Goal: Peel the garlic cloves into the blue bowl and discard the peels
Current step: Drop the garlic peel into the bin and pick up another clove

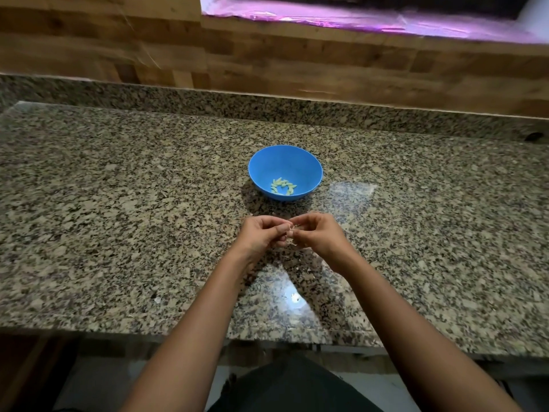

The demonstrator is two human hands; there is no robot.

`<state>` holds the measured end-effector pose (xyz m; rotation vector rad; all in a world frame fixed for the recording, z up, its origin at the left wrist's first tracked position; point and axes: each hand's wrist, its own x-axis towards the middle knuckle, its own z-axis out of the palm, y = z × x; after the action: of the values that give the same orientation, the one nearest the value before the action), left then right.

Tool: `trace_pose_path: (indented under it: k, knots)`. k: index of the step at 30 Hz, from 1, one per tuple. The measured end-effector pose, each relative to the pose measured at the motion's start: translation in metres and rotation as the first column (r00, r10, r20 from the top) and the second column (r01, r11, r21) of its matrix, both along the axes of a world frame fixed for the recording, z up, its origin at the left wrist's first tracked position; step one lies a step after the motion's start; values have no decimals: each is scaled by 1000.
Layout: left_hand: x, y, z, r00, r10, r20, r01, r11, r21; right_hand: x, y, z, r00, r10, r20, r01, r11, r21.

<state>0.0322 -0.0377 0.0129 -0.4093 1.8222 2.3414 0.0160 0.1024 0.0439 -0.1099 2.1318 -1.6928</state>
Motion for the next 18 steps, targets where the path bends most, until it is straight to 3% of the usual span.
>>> trace_pose_path:
  k: [4,7,9,10,12,14,18]
  knots:
    - [0,14,-2,999,-29,38,30,999,-21,5,7,-2,1000,-8,-17,9,998,60]
    - [1,19,-8,993,40,111,-45,998,49,3,14,-5,998,34,-57,-21,976,216]
    - [-2,16,-13,992,80,95,-75,996,-56,2,20,-10,996,30,-78,-4,952,305]
    - [-3,15,-15,996,55,64,-43,983,-181,1,23,-13,996,19,-82,9,945,327]
    - [-1,15,-17,998,-60,-23,39,844,-535,0,28,-17,995,-17,-103,52,934,353]
    - [3,17,-20,979,-160,-123,10,647,-762,-3,30,-23,983,-3,-185,84,900,429]
    - [14,15,-38,921,-323,-219,-22,517,-856,-8,28,-28,905,293,-308,5,717,697]
